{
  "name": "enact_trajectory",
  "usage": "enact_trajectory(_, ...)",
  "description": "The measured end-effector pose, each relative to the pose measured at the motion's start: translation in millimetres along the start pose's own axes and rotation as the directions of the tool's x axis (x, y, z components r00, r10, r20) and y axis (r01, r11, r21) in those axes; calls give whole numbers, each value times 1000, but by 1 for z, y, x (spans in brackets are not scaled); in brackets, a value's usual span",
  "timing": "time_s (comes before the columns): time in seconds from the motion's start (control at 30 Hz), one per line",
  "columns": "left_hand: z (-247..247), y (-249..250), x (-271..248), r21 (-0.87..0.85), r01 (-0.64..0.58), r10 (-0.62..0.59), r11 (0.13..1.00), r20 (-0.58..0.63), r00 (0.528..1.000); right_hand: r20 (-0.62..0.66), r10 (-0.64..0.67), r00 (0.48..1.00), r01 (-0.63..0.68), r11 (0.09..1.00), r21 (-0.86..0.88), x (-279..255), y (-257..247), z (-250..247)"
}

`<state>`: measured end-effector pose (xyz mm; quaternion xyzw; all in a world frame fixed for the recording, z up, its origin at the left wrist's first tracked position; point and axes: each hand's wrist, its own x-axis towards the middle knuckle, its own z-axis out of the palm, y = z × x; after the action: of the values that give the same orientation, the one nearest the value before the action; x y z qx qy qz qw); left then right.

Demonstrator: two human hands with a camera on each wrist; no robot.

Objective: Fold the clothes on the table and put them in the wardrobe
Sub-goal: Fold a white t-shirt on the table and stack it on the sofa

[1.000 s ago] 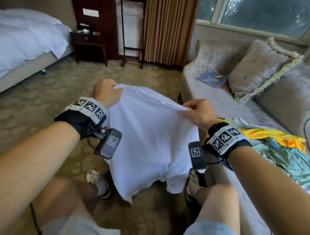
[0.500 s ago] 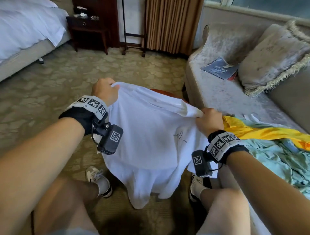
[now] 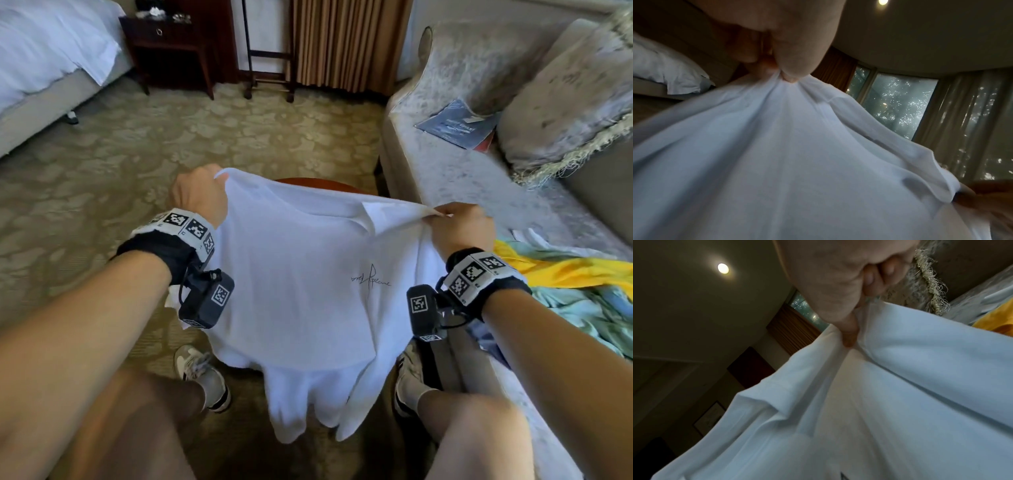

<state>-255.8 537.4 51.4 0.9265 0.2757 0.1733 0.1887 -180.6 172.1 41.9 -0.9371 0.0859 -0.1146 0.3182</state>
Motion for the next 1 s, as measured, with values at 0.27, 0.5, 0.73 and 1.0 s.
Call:
enact_trajectory(0.27,-6,6,-36,-269,17,4,963,78,997,-37,103,994,-85,943,323,-24,-3,2)
enact_trajectory(0.5,-43,-5,-79,-168,-129,103,977,-151,983,-193,20,981,67,897,436,-63,13,-23)
enact_trajectory(0.73,-98,6,-98,-148,-274,214,950,-328,920,-407,29,913,204,830,519,-85,3,-66)
enact_trajectory(1.0,-83,31,-60,-282,-208,130,936,-273,953,-391,83,917,180,787,589,-45,-12,-36)
